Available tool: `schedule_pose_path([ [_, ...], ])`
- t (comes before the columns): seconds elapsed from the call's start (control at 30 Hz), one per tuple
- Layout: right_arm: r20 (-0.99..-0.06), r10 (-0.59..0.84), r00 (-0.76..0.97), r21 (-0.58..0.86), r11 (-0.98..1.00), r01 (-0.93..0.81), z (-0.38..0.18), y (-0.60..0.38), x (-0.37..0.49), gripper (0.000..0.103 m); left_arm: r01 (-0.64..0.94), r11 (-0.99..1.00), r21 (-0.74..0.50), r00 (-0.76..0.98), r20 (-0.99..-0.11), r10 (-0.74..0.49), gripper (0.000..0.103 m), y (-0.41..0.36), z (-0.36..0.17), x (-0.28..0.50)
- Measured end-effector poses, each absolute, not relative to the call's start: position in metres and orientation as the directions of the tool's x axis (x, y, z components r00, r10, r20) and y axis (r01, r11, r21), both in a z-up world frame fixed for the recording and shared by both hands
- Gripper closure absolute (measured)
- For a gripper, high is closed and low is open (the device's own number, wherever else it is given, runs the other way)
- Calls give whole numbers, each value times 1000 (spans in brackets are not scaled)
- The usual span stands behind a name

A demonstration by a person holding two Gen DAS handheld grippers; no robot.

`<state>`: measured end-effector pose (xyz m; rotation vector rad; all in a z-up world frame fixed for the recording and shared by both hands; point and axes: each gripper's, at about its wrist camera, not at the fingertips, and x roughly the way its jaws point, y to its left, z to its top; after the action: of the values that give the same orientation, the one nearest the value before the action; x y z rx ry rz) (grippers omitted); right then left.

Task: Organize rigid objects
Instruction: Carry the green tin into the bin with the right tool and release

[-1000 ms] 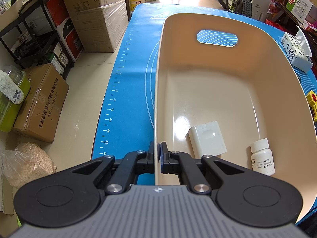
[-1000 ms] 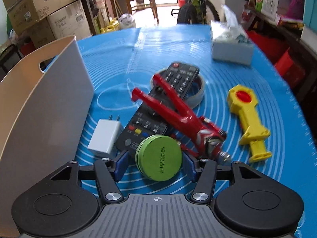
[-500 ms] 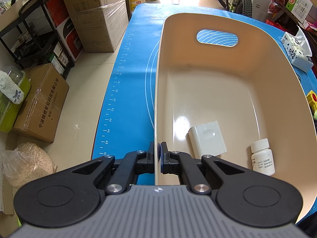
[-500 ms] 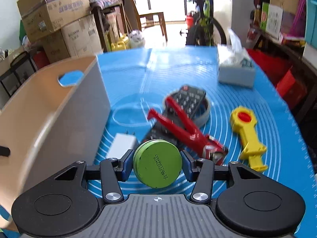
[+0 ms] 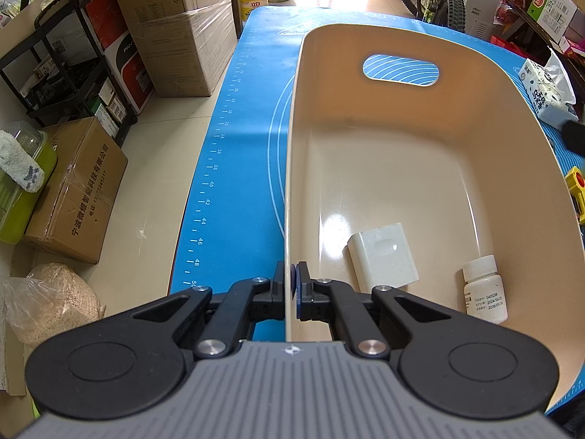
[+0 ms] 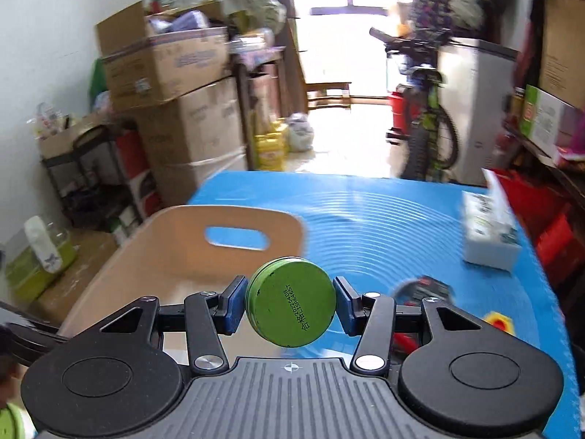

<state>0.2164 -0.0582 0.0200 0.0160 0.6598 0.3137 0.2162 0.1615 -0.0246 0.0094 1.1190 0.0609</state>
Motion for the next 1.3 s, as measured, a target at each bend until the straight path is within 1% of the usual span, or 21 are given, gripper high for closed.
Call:
schedule_pose_path([
  [0.1, -624, 321, 712, 89, 935, -344, 17, -30, 218, 48, -44, 998, 39, 435, -899, 54, 98, 161, -25, 216],
  [0.3, -713, 327, 621, 61, 910, -409, -3, 12, 219, 48, -43, 998, 39, 436, -898, 54, 98, 161, -25, 216],
  [0.53, -819, 275, 504, 18, 890, -455, -35, 40, 219, 48, -42, 998, 42, 435, -899, 56, 98, 161, -25, 216],
  [0.67, -856, 241, 458, 7, 891, -454, -44, 42, 218, 48, -41, 998, 45, 435, -899, 58, 98, 161, -25, 216],
  [0.7, -858, 243, 453, 13, 892, -453, -45, 41, 219, 47, -40, 998, 45, 435, -899, 58, 98, 160, -25, 217],
  [0.73, -859, 241, 451, 16, 894, -448, -45, 40, 220, 43, -40, 998, 45, 435, -899, 58, 98, 160, -25, 217],
  [0.8, -855, 252, 454, 31, 897, -441, -44, 36, 220, 39, -40, 998, 46, 435, -899, 58, 98, 160, -25, 217],
  [0.83, -848, 263, 460, 41, 898, -438, -42, 34, 219, 35, -40, 998, 47, 435, -899, 59, 98, 160, -25, 217],
  [0.87, -842, 271, 466, 48, 899, -435, -39, 32, 219, 34, -39, 998, 47, 435, -899, 59, 98, 160, -25, 217],
  [1.13, -774, 317, 548, 67, 902, -427, -7, 7, 212, 33, -38, 998, 49, 434, -899, 61, 98, 159, -25, 217],
  [1.3, -715, 316, 624, 81, 923, -375, 19, -31, 210, 32, -38, 998, 49, 434, -899, 60, 97, 159, -25, 217],
])
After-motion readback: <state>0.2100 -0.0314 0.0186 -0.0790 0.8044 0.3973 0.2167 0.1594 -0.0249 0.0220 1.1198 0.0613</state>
